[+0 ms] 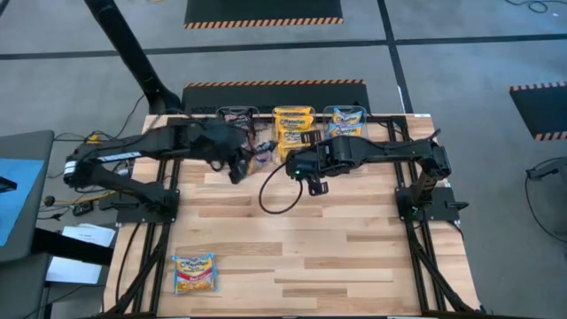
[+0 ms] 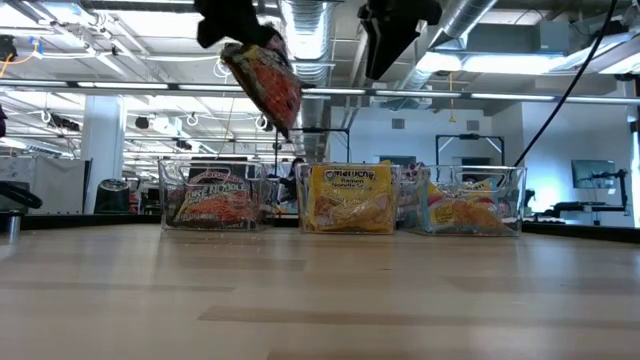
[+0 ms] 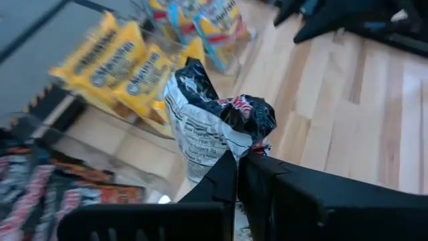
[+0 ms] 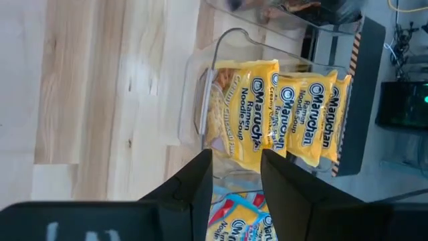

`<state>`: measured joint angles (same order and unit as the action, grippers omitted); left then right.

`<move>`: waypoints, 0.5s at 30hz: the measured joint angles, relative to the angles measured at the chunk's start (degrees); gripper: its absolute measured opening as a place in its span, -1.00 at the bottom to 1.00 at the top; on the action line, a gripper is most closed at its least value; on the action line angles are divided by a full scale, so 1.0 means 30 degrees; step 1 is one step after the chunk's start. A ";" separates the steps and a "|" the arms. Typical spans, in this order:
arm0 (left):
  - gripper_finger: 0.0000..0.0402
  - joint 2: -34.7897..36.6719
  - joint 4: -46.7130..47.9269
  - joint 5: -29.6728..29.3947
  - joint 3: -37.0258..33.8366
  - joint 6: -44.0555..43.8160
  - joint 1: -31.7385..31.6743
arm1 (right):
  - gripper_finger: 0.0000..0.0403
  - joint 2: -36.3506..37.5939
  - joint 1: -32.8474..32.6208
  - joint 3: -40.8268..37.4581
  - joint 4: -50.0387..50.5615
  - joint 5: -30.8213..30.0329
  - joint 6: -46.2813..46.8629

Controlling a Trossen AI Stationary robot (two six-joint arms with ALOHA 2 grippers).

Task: Sort Maruchan noodles
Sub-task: Put the black noodle pack into the left transparent bin

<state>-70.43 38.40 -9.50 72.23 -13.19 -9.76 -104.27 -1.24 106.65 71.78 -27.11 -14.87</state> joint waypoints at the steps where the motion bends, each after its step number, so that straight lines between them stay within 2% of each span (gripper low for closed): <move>1: -1.00 0.0394 0.0185 -0.0038 0.0000 0.0129 -0.0213 | -0.26 0.0000 0.0099 0.0003 -0.0004 0.0003 -0.0006; 9: -1.00 0.3059 0.0566 -0.0503 -0.0505 0.1778 -0.2428 | -0.26 0.0000 0.0789 0.0000 -0.0088 0.0015 -0.0137; 15: -1.00 0.4986 -0.3044 0.0518 -0.4585 0.1810 -0.4305 | -0.27 0.0000 0.1442 0.0001 -0.0378 0.0022 -0.0204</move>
<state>-55.47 29.26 -7.95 58.47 -7.76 -22.67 -104.27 3.09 106.65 70.64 -27.05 -15.49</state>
